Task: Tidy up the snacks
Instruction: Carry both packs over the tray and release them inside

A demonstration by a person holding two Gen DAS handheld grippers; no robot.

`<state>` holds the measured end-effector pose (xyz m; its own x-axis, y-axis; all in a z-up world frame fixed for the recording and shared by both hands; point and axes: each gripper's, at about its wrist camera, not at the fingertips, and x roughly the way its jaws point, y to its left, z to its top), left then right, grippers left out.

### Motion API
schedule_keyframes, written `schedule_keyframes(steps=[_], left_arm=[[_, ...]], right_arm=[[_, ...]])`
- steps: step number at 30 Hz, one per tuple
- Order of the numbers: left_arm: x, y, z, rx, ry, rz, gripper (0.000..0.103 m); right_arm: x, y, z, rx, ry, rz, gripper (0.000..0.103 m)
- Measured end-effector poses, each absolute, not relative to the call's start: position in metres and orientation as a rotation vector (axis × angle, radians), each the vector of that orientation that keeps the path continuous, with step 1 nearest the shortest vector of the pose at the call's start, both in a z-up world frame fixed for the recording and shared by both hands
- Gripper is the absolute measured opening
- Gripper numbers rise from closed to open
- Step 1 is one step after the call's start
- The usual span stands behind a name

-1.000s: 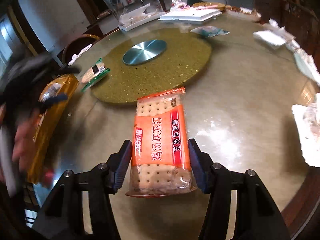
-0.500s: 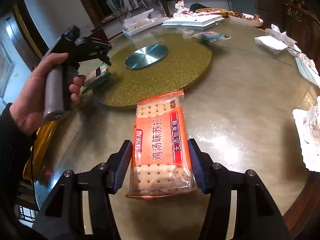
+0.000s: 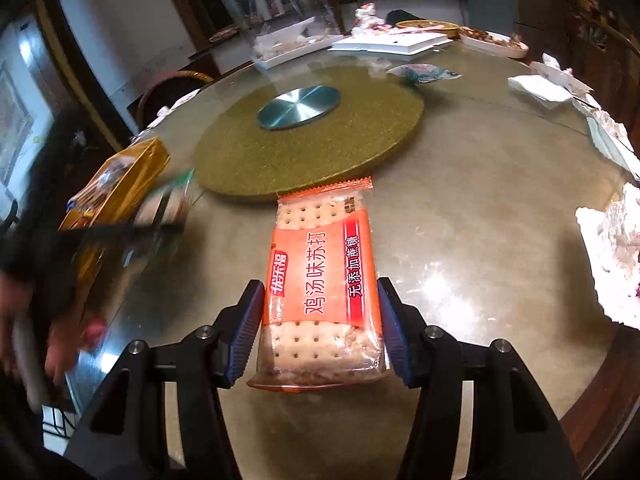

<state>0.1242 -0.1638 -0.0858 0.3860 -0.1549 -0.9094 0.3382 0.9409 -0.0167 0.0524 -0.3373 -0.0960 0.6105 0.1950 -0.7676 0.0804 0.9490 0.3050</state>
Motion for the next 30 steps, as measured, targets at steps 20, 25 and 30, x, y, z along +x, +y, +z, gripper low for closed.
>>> schedule_keyframes(steps=[20, 25, 30], left_arm=[[0.060, -0.141, -0.089, 0.138, 0.989, -0.256, 0.081], [0.053, -0.132, -0.086, 0.141, 0.971, -0.265, 0.075], [0.047, -0.108, -0.079, 0.025, 0.941, -0.283, 0.075]], right_arm=[[0.051, -0.274, -0.096, 0.128, 0.939, 0.088, 0.069], [0.054, -0.262, -0.095, 0.051, 0.950, 0.076, 0.058], [0.055, -0.263, -0.093, 0.139, 0.941, 0.106, 0.057]])
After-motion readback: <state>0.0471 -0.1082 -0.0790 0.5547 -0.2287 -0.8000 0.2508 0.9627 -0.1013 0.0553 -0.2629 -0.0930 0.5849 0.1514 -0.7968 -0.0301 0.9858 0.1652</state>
